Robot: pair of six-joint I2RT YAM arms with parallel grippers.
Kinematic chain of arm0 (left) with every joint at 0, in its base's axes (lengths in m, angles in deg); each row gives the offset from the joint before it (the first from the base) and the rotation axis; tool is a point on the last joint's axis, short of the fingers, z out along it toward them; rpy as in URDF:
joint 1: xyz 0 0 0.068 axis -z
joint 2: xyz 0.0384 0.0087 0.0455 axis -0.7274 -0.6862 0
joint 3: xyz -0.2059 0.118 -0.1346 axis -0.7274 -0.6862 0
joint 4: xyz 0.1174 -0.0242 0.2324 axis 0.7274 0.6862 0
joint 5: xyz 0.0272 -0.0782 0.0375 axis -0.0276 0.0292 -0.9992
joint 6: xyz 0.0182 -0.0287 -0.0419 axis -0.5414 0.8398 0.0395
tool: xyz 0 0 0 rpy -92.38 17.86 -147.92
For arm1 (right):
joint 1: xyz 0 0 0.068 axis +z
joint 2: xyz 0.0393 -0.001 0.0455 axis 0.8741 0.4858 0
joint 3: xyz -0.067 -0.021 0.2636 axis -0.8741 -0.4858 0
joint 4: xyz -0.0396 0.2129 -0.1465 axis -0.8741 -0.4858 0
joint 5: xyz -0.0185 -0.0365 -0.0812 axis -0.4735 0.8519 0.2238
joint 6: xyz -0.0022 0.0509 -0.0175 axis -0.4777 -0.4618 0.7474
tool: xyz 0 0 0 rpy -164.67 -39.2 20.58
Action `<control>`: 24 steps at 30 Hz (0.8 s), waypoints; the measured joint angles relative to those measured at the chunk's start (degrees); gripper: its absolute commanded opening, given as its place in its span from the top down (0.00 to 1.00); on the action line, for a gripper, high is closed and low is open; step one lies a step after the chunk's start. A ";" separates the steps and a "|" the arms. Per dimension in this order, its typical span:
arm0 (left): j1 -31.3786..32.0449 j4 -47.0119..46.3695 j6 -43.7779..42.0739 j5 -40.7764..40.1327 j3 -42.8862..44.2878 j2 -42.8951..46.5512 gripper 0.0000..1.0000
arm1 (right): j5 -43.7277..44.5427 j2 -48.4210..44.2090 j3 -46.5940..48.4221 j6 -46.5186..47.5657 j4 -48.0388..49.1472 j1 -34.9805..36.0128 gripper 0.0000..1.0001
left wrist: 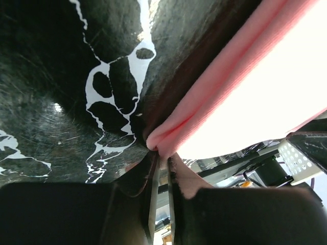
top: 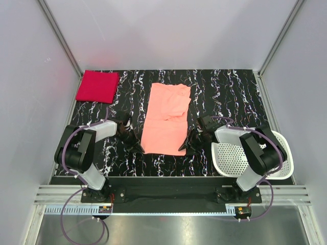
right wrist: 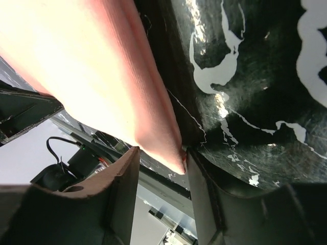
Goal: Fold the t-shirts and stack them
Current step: Fold the tshirt
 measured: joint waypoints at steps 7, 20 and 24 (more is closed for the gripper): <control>0.04 -0.07 -1.18 0.20 0.07 0.00 1.00 | 0.00 0.81 -0.81 0.76 1.25 -0.17 0.89; 5.53 1.53 -1.62 -9.27 -6.08 13.92 1.00 | 5.35 -5.18 -0.87 7.43 -6.12 3.87 1.00; 11.72 4.50 1.86 -12.87 -10.05 25.07 1.00 | 6.60 -11.45 -3.78 7.06 -8.50 8.00 1.00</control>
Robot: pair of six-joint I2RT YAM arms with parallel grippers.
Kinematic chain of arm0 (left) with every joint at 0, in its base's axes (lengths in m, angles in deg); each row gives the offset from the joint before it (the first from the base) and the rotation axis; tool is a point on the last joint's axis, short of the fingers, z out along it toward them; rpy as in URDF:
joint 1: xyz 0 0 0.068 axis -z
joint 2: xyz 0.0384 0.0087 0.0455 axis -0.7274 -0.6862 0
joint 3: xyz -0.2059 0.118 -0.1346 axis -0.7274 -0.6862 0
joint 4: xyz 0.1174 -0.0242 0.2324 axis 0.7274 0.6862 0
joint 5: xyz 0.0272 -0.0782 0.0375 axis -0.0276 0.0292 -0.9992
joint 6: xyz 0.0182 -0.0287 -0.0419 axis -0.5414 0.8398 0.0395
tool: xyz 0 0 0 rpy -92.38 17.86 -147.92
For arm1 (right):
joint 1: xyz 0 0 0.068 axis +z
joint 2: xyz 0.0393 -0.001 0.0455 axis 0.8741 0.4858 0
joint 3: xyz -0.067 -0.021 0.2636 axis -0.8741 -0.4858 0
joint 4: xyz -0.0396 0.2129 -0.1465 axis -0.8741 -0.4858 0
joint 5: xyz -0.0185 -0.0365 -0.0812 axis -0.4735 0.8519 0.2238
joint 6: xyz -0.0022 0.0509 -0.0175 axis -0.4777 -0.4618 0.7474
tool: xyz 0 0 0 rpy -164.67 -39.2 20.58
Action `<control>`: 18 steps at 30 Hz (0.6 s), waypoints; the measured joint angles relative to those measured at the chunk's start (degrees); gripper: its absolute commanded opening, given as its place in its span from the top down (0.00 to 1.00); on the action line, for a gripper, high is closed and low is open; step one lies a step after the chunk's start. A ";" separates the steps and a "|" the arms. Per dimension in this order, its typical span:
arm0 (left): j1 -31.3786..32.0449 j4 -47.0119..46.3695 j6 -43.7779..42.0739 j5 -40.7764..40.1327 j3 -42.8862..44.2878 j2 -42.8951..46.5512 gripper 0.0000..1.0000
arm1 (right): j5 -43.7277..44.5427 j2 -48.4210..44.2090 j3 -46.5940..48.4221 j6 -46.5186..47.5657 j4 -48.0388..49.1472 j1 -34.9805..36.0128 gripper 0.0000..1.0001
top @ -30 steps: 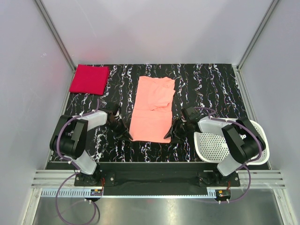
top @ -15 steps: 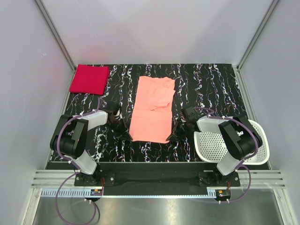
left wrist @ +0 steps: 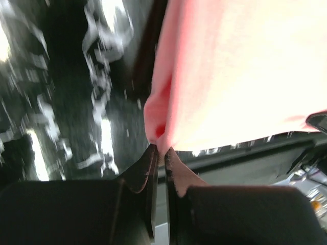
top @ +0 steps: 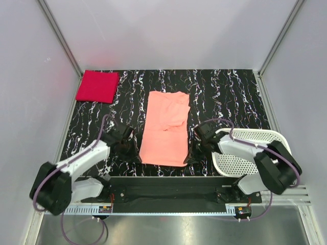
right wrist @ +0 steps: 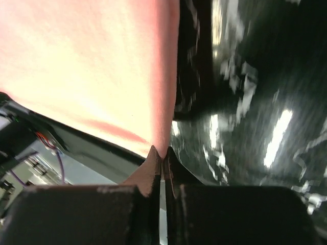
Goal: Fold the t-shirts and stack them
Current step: Fold the tshirt
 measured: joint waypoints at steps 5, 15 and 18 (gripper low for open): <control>7.82 5.01 7.28 -2.91 -3.91 13.42 1.00 | 1.05 -9.60 -5.55 -4.13 -2.34 7.06 1.00; 12.76 15.80 13.07 -6.60 4.48 16.59 1.00 | 3.93 -22.01 -1.11 -8.76 -13.99 9.57 1.00; 12.20 19.28 10.86 -8.79 15.13 10.19 1.00 | 4.44 -18.99 5.66 -6.82 -18.16 6.73 1.00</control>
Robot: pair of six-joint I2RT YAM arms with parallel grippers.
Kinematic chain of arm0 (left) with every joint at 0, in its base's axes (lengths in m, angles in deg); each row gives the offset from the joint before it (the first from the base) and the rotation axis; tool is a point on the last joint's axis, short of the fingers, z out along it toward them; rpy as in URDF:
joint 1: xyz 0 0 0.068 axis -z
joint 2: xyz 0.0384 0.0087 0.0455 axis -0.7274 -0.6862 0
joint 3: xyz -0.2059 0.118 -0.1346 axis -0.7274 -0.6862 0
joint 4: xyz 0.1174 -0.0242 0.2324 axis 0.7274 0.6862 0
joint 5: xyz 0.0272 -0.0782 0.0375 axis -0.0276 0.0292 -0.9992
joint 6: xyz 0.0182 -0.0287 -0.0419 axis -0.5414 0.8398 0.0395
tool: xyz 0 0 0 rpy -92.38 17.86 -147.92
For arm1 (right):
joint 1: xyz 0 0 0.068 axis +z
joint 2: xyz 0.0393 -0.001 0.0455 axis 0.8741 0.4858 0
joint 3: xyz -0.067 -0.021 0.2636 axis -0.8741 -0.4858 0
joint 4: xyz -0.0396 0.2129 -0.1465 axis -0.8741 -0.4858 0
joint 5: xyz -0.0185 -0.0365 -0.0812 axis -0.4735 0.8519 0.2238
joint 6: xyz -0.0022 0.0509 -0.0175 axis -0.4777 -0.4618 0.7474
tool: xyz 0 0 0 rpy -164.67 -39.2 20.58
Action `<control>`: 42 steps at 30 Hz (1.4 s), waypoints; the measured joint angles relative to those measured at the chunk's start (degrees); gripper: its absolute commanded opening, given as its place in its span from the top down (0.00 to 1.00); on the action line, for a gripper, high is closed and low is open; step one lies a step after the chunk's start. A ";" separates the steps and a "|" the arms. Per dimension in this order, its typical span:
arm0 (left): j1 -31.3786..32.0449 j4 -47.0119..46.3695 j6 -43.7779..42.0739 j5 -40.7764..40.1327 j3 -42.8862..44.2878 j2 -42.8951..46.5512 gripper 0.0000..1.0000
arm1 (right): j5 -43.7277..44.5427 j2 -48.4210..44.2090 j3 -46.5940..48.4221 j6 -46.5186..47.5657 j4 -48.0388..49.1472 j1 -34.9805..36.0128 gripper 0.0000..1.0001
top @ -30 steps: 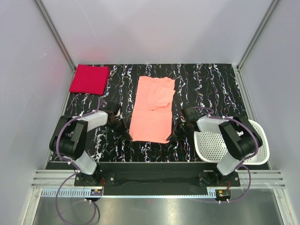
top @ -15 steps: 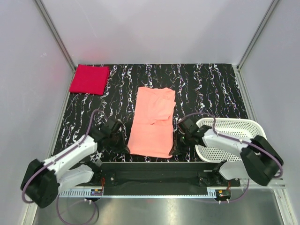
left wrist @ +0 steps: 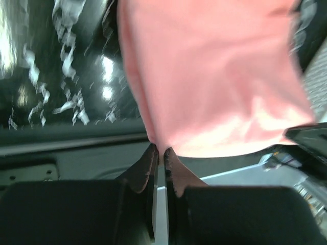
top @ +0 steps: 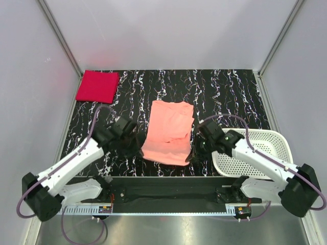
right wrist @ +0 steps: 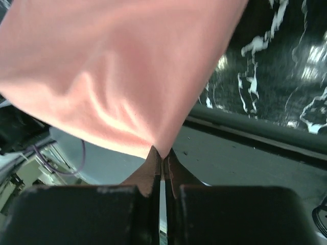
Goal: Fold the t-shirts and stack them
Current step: Fold the tshirt
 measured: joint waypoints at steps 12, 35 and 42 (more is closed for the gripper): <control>-14.05 2.78 -16.85 1.29 42.95 -37.22 1.00 | -3.76 27.87 33.33 17.55 -7.98 -21.09 1.00; -26.51 -6.27 -28.50 6.91 67.73 -68.54 0.38 | -1.86 74.86 87.32 30.01 -19.21 -34.25 0.47; -22.12 -14.62 -28.30 13.68 47.15 -49.81 0.54 | -1.46 60.06 70.05 32.59 -16.39 -28.79 0.51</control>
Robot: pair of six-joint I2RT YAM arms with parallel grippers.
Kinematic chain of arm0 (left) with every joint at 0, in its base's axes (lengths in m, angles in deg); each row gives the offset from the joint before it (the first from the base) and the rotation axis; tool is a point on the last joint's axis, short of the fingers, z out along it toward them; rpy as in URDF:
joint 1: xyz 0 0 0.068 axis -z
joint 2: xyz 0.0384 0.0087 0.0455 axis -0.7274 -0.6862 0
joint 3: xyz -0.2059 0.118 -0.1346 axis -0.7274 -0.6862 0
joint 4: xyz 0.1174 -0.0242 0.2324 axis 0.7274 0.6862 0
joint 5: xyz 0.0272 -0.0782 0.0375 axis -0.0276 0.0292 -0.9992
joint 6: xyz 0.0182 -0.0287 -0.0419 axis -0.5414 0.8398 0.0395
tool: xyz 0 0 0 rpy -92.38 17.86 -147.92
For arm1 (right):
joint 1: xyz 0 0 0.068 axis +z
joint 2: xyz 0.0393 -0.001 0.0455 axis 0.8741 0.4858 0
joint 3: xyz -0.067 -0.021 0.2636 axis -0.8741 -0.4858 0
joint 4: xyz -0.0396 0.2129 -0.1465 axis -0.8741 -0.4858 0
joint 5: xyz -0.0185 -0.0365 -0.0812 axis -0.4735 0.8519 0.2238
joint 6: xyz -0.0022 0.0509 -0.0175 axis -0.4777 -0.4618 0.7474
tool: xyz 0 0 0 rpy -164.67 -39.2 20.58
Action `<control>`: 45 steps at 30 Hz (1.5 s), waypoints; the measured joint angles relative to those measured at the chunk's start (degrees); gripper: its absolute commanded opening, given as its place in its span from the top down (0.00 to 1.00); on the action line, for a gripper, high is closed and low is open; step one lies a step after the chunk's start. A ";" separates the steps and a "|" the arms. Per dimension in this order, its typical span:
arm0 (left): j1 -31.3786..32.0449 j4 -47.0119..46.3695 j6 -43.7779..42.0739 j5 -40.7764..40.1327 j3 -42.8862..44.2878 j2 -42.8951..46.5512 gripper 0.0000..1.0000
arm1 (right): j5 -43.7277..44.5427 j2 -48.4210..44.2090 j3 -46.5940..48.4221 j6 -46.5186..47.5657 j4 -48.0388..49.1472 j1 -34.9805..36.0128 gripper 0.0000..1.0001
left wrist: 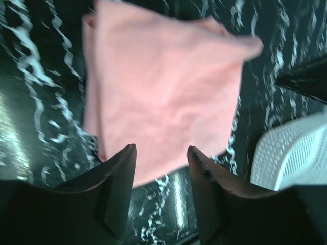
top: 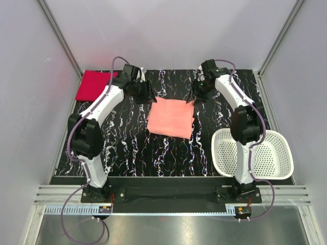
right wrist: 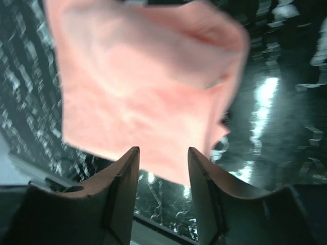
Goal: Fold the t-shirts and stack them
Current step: Fold the tshirt
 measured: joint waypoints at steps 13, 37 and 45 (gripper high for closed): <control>1.18 -5.68 2.43 6.29 -16.20 -0.42 0.80 | -16.74 7.76 -2.34 -3.63 12.46 -3.06 0.94; 1.49 -3.76 1.29 4.46 -18.56 5.84 0.60 | -17.88 7.34 3.52 -0.83 2.08 -6.45 0.79; 3.39 -10.19 6.05 8.68 -27.30 4.09 0.66 | -22.56 -4.57 -15.72 -0.70 8.22 1.03 0.85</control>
